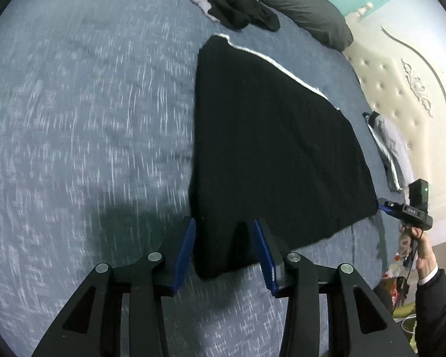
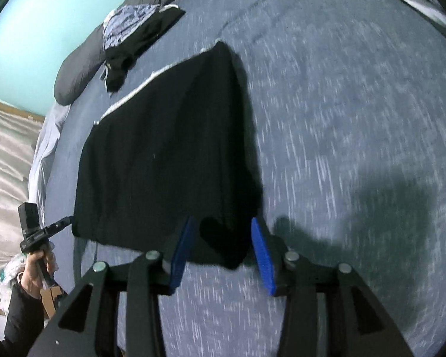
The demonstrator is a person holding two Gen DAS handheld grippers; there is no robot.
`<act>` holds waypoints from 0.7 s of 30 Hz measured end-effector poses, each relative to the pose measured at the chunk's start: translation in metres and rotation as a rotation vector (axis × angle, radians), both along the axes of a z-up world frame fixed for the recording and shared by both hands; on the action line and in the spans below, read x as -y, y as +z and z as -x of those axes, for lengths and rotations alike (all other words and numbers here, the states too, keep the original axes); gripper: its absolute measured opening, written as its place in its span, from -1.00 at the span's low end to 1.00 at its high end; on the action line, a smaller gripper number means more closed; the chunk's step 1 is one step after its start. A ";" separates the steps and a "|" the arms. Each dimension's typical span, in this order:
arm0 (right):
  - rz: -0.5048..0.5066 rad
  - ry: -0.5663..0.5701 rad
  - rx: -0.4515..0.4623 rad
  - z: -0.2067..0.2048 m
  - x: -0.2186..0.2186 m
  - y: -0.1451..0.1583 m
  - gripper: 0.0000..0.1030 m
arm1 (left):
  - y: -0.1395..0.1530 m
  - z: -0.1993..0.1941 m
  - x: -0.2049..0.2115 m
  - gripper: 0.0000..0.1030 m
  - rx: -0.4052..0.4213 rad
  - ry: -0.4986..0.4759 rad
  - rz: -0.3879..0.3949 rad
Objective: Fold clothes
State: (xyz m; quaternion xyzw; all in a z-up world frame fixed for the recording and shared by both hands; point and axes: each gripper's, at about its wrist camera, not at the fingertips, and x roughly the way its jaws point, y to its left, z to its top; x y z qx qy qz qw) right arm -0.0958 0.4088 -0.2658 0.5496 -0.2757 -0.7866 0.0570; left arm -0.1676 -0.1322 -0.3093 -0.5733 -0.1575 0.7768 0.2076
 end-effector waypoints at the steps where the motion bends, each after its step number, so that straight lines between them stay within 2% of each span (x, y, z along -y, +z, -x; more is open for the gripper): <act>1: 0.007 0.006 0.002 -0.003 0.002 -0.002 -0.19 | -0.002 -0.004 -0.001 -0.15 0.004 -0.005 -0.001; 3: 0.022 0.005 0.006 -0.006 0.004 -0.007 -0.20 | -0.006 -0.007 -0.004 -0.17 0.007 -0.018 0.003; 6: 0.037 -0.005 -0.011 -0.008 0.003 -0.007 -0.57 | -0.012 -0.008 -0.006 -0.26 0.013 -0.023 0.007; 8: 0.037 -0.008 -0.028 -0.008 0.002 -0.006 -0.74 | -0.015 -0.008 -0.005 -0.60 0.014 -0.019 0.017; 10: 0.037 -0.011 -0.045 -0.008 0.001 -0.004 -0.81 | -0.017 -0.007 0.000 -0.81 0.019 -0.005 0.001; 12: 0.038 -0.015 -0.062 -0.008 0.000 -0.003 -0.83 | -0.015 -0.008 0.003 -0.83 0.020 0.001 -0.010; 16: 0.011 -0.005 -0.070 -0.009 -0.004 0.003 -0.86 | -0.010 -0.009 0.004 -0.87 0.003 -0.012 0.015; 21: -0.004 -0.026 -0.047 -0.010 -0.008 -0.009 -0.86 | -0.020 -0.007 0.006 -0.87 0.028 -0.005 0.022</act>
